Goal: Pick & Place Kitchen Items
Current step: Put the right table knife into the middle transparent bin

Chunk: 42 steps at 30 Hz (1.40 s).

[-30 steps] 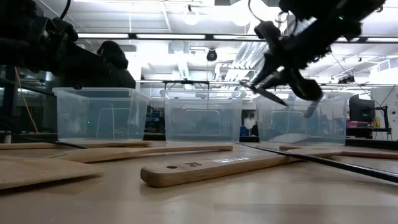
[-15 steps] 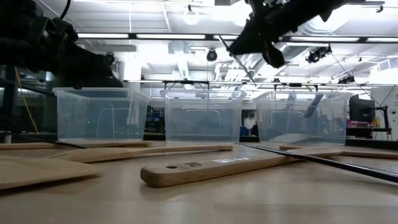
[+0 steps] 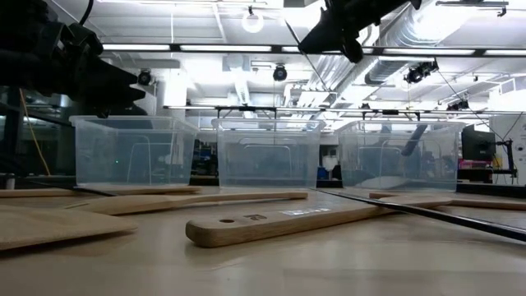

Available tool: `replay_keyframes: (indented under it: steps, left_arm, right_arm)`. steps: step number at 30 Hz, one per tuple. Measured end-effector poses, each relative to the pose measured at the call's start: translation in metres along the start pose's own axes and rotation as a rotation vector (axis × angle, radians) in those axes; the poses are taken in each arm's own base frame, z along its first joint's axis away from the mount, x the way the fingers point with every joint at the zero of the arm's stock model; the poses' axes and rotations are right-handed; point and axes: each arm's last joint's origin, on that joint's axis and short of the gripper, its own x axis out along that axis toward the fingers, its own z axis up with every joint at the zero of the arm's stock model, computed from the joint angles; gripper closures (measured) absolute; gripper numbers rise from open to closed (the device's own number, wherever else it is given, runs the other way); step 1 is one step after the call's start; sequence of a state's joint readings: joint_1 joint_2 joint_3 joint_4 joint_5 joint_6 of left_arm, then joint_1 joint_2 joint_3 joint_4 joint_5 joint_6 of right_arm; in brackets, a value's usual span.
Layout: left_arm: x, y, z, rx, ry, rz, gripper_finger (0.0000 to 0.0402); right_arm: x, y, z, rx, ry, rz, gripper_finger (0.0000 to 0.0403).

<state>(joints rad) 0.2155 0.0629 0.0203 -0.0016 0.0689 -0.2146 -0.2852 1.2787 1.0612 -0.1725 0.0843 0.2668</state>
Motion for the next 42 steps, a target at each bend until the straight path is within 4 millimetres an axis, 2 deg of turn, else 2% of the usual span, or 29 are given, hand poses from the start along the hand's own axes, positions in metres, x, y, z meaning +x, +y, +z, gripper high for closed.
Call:
replay_keyframes:
  steps: [13,18,25,33,42]
  left_arm:
    - [0.0,0.0,0.0,0.0,0.0,0.0,0.0188]
    - [0.0,0.0,0.0,0.0,0.0,0.0,0.0188]
    - [0.0,0.0,0.0,0.0,0.0,0.0,0.0188]
    - [0.0,0.0,0.0,0.0,0.0,0.0,0.0188]
    - [0.0,0.0,0.0,0.0,0.0,0.0,0.0188]
  right_arm:
    - [0.046,-0.015,0.041,-0.108,-0.033,-0.149,0.0379]
    - [0.066,-0.025,0.049,-0.195,-0.024,-0.225,0.0379]
    - [0.093,-0.041,0.05,-0.302,0.028,-0.332,0.0379]
    - [0.128,-0.066,0.033,-0.313,0.144,-0.385,0.0379]
    - [0.14,-0.075,0.024,-0.324,0.182,-0.341,0.0379]
